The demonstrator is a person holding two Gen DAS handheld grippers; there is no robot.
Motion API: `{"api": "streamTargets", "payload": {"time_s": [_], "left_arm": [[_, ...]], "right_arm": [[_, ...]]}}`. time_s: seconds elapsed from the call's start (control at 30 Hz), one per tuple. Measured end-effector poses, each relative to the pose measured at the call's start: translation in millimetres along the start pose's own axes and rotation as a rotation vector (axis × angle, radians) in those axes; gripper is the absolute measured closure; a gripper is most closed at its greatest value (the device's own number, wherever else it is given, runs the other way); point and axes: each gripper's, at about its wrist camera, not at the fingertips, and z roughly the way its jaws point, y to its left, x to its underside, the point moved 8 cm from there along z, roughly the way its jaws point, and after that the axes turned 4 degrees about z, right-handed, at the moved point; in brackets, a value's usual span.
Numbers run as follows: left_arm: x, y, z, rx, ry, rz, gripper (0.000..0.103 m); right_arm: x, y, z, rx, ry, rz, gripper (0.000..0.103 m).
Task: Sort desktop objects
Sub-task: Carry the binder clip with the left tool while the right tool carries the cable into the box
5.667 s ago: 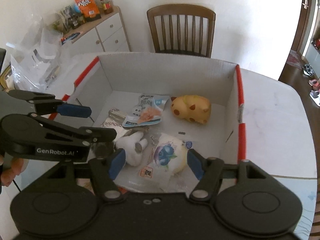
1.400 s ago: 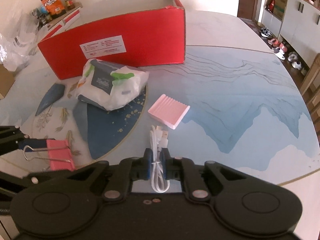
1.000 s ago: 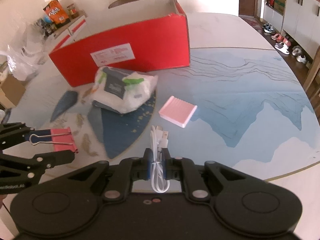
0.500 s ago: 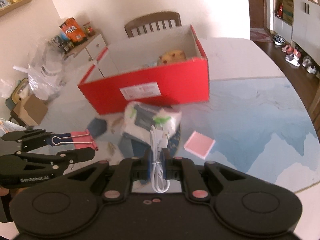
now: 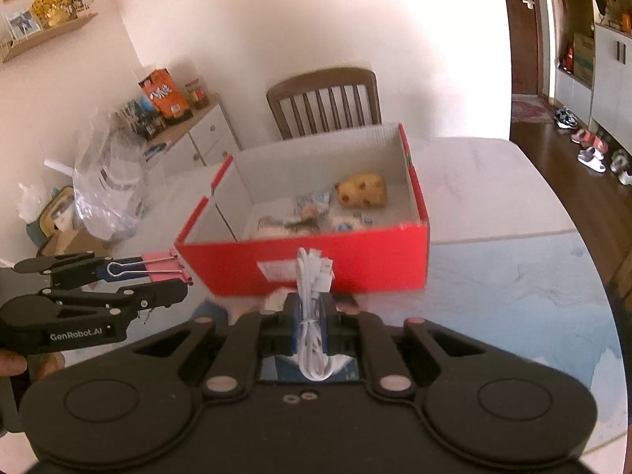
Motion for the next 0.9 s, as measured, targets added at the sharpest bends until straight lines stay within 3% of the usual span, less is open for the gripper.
{"api": "streamTargets", "payload": {"time_s": [0.37, 0.9], "left_arm": [[-35, 9, 22, -0.025, -0.002, 0.006, 0.051], [-62, 36, 80, -0.092, 0.076, -0.008, 0.051]], "right_arm": [[-45, 0, 20, -0.02, -0.028, -0.027, 0.093], [-78, -14, 80, -0.038, 0.036, -0.058, 0.093]]}}
